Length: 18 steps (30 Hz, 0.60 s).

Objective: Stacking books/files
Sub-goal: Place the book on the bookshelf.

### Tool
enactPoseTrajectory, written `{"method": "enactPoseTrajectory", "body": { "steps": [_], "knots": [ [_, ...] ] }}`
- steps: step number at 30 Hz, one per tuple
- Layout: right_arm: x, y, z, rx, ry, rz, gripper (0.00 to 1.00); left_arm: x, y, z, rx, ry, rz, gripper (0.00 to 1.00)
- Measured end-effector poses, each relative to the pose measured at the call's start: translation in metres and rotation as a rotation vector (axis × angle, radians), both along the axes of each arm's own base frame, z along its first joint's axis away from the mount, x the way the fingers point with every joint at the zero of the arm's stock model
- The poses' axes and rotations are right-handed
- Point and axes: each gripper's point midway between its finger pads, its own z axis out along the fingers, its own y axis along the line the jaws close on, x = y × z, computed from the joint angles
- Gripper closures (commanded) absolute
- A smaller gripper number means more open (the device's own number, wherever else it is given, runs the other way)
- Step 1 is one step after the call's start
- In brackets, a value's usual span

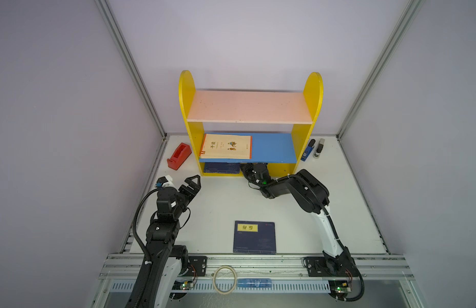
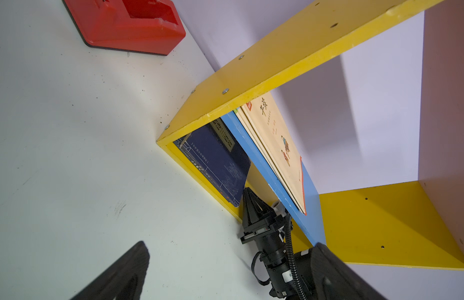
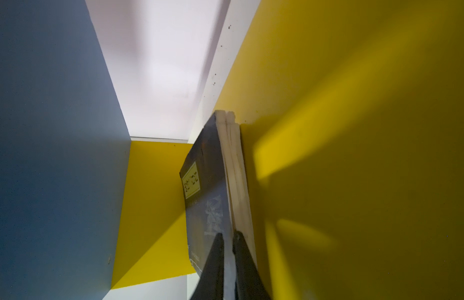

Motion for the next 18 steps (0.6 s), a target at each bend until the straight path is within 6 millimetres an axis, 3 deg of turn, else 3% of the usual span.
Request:
{"method": "enactPoseTrajectory", "body": {
  "steps": [11,18],
  "knots": [
    [0.0045,0.0068,0.0010,0.015,-0.013,0.016,0.86,0.0004,-0.0001,-0.0010,0.000,0.004,0.000,0.00],
    [-0.0016,-0.0030,-0.0028,-0.004,0.001,-0.007,0.81,0.0001,-0.0001,-0.0003,-0.001,0.001,-0.001,0.00]
  ]
}}
